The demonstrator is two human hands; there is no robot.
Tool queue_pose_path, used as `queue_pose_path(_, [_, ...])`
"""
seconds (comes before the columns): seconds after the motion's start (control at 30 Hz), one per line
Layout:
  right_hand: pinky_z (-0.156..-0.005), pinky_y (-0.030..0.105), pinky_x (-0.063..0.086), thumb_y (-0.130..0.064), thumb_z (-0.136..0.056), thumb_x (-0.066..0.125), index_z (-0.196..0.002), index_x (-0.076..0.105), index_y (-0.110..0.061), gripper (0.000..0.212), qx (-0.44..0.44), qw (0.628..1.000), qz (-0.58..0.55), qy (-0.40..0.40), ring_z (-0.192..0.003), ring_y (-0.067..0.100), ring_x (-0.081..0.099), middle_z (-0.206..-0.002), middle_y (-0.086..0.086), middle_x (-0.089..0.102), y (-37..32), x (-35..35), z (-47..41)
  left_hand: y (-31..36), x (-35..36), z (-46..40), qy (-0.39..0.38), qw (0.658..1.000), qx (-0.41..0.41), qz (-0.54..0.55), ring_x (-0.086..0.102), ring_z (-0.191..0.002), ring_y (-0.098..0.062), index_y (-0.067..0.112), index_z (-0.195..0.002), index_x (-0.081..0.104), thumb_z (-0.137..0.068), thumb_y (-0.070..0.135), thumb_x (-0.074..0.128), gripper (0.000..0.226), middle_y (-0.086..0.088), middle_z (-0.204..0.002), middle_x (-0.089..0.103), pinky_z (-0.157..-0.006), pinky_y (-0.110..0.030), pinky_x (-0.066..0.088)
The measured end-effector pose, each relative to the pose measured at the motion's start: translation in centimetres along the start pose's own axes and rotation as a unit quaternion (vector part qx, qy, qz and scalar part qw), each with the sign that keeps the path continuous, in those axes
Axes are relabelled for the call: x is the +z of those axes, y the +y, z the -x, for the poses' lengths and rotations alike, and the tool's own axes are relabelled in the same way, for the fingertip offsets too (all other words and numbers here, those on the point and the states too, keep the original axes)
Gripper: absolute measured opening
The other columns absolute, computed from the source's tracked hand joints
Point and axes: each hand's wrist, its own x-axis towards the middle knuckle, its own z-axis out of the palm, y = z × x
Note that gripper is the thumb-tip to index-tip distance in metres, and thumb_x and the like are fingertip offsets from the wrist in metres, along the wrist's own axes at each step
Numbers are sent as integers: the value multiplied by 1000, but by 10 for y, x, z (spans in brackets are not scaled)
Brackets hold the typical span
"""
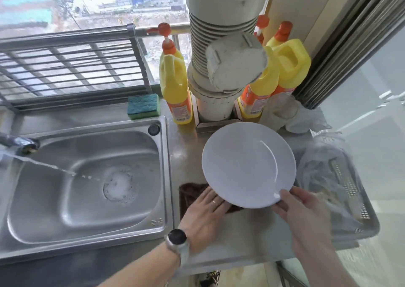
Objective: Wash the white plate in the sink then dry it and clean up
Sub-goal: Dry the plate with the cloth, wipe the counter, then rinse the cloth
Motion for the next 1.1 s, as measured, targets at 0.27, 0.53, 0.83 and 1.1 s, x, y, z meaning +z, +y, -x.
queue_pose_path(0.27, [-70,30,62,6,-96,55,-120,57,12,25,29,999,13,28,-85,28,68,-100,20,69,36,11,-11,-5,16,101,-4,991,66,-115,25,-160,-18,22,-164,31,-94,21,46,72,3,-174,25,-124,-36,29])
queue_pose_path(0.53, [-62,20,59,4,-96,56,-131,48,15,38,22,997,-33,61,-100,36,64,-115,25,62,51,12,-26,-76,-23,47,40,995,-35,-85,18,-162,-22,24,-164,31,-89,8,47,78,0,-174,24,-129,-42,25])
queue_pose_path(0.83, [-75,28,60,-6,-93,65,-126,55,13,39,11,998,-28,62,-92,25,71,-111,23,68,61,6,-38,-149,-84,-43,-6,996,-59,-64,6,-164,-23,25,-166,22,-104,10,31,65,-2,-176,12,-134,-44,8])
queue_pose_path(1.1, [-57,6,52,-24,-90,67,-103,64,-18,14,-90,968,196,132,-68,20,70,-94,11,72,84,-4,29,-60,-2,84,17,998,27,-53,4,-164,-20,23,-167,17,-85,7,48,89,0,-176,10,-133,-38,1])
